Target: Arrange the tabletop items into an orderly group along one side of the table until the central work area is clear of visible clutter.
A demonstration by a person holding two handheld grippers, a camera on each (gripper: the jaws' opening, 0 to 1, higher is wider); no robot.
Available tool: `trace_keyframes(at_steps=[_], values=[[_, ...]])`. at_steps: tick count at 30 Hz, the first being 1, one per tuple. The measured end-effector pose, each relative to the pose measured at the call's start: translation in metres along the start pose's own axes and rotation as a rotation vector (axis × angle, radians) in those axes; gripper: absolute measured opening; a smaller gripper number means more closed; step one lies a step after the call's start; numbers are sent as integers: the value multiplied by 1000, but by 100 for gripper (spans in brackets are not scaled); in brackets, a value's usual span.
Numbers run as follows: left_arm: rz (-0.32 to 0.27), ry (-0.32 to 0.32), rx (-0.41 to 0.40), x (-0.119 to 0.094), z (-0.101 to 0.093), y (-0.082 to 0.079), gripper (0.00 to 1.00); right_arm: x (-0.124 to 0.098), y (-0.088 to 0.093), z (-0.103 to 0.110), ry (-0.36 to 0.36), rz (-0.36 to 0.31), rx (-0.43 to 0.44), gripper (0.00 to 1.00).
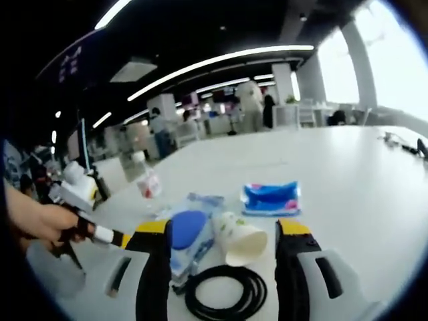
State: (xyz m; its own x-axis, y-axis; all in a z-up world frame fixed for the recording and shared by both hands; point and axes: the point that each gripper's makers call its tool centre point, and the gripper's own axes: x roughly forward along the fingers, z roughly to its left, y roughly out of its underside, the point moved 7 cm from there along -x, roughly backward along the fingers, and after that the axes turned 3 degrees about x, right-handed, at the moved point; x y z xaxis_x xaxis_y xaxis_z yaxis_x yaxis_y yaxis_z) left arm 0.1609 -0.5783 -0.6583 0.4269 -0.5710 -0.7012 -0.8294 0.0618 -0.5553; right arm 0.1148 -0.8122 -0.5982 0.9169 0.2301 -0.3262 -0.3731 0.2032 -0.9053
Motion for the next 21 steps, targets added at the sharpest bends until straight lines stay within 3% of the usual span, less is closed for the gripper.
trace_keyframes(at_steps=[3,15,21], values=[[-4,3,0,-1,0,-1,0,0,4,0,-6,15,23,51],[-55,34,53,-10,-12,-12,0,-1,9,-4,-1,25,58,50],[-95,38,116,-17,-19,-20,0,0,15,-5,-4,43,94,50]])
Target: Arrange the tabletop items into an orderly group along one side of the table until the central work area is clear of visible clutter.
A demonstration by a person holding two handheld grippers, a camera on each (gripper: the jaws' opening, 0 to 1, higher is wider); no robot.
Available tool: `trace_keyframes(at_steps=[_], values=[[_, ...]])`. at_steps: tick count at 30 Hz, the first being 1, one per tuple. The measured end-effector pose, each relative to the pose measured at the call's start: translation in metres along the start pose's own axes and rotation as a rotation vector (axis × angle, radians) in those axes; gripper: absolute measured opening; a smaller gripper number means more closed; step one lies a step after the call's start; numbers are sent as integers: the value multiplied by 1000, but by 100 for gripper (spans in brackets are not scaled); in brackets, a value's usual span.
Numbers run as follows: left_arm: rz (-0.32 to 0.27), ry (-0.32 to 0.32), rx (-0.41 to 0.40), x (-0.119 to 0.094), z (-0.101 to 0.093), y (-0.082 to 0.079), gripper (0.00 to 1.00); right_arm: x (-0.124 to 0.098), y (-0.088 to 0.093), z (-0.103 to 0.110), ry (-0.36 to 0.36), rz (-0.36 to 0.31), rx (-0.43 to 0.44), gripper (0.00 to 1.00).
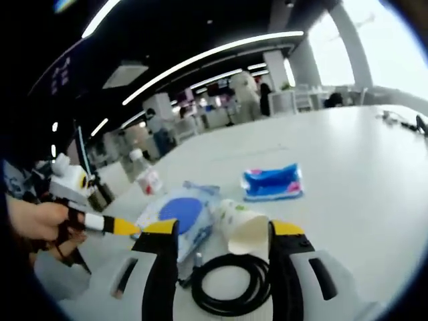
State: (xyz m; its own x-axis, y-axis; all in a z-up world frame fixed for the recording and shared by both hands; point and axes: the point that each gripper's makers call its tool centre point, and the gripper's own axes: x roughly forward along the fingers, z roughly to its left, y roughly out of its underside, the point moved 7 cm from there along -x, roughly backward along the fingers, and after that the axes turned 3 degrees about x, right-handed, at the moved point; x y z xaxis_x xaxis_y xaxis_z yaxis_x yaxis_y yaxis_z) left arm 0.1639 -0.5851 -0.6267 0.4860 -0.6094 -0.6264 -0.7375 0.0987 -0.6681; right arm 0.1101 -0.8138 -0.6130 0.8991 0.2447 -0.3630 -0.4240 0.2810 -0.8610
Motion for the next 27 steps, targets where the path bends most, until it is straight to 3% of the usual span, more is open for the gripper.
trace_keyframes(at_steps=[7,11,27], values=[[-40,15,57,-5,-6,-16,0,1,3,1,-7,12,9,50],[-54,28,138,-9,-13,-23,0,2,3,-1,-5,15,11,49],[-176,103,246,-32,-41,-48,0,3,9,1,-18,26,34,47]])
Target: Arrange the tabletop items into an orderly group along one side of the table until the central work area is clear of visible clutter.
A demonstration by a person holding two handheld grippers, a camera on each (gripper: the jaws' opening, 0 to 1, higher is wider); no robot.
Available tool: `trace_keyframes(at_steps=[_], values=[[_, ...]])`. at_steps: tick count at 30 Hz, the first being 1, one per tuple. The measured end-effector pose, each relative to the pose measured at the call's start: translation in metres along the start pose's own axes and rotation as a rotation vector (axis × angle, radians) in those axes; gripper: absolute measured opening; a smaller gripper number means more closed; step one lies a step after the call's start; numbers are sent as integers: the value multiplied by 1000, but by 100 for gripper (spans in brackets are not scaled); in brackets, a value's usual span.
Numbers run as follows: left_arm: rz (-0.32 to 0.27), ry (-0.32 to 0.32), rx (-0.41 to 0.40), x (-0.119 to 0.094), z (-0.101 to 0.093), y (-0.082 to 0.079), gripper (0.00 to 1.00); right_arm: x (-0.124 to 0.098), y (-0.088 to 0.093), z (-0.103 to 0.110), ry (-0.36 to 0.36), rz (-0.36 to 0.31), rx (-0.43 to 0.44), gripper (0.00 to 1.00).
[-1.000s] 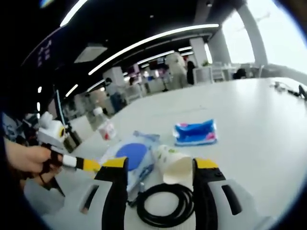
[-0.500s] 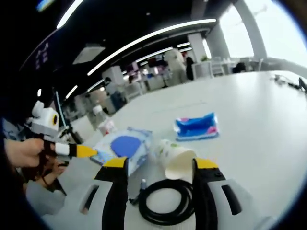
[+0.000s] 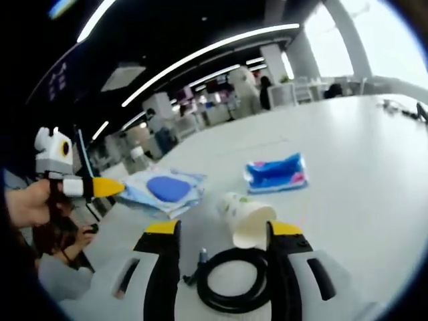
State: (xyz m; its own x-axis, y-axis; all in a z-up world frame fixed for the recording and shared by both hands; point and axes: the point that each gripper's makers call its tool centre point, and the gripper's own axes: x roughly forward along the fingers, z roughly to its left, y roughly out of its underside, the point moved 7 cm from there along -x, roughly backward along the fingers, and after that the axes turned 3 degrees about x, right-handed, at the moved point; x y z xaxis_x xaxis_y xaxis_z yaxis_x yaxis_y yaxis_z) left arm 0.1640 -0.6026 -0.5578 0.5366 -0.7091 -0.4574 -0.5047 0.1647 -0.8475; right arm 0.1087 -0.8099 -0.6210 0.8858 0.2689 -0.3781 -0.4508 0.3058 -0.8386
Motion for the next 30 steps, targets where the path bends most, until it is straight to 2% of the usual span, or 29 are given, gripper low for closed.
trace_keyframes(at_steps=[11,20,22,26,28,30], values=[[-49,32,54,-20,-12,-18,0,3,0,2,-13,5,3,47],[-82,28,114,-40,-20,-29,0,9,3,3,-27,20,13,47],[-66,8,148,-42,-19,-28,0,12,4,3,-38,28,20,47],[-84,14,137,-50,-26,-30,0,18,8,4,-72,45,70,48],[-70,-2,191,-55,-29,-31,0,21,8,3,-74,49,65,48],[-71,-6,205,-58,-33,-31,0,25,8,2,-83,58,76,48]])
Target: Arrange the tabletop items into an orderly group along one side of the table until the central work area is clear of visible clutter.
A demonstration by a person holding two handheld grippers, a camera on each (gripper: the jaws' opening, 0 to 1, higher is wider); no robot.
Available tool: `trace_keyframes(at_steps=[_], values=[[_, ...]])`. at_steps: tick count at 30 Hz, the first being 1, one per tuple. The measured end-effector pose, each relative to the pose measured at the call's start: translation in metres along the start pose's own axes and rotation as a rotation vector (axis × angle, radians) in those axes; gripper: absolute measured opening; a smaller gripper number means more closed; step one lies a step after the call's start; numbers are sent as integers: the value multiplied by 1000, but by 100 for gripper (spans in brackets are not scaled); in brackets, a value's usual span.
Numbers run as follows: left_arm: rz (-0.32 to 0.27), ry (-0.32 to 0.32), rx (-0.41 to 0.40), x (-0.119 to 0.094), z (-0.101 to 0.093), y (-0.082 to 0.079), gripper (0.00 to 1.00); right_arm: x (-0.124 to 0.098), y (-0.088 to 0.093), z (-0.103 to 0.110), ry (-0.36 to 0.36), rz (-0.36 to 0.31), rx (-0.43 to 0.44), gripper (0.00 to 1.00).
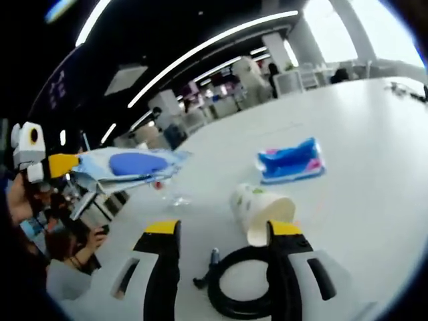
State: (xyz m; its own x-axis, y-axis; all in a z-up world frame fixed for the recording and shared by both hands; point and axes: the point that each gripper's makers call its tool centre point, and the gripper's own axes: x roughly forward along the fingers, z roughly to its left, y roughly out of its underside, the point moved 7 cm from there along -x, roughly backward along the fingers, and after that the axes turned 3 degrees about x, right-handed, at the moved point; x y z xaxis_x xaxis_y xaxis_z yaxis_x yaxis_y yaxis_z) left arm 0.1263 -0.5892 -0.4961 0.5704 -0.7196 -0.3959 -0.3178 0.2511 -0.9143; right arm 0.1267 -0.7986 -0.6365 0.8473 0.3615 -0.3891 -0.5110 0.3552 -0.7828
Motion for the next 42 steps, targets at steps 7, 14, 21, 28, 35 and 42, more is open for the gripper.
trace_keyframes(at_steps=[7,14,21,28,35,42], values=[[-52,6,-56,-17,-8,-14,0,13,5,-8,-13,28,51,48],[-75,2,-49,-29,-12,-22,0,24,5,-8,-18,42,49,48],[-66,-11,-11,-40,-10,-27,0,32,6,-12,-7,36,59,48],[-54,-10,2,-47,-11,-25,0,38,-2,-21,18,23,61,48],[-37,8,-7,-52,-20,-16,0,43,-6,-23,22,24,54,48],[-33,19,-19,-56,-27,-9,0,48,-12,-22,18,10,100,46]])
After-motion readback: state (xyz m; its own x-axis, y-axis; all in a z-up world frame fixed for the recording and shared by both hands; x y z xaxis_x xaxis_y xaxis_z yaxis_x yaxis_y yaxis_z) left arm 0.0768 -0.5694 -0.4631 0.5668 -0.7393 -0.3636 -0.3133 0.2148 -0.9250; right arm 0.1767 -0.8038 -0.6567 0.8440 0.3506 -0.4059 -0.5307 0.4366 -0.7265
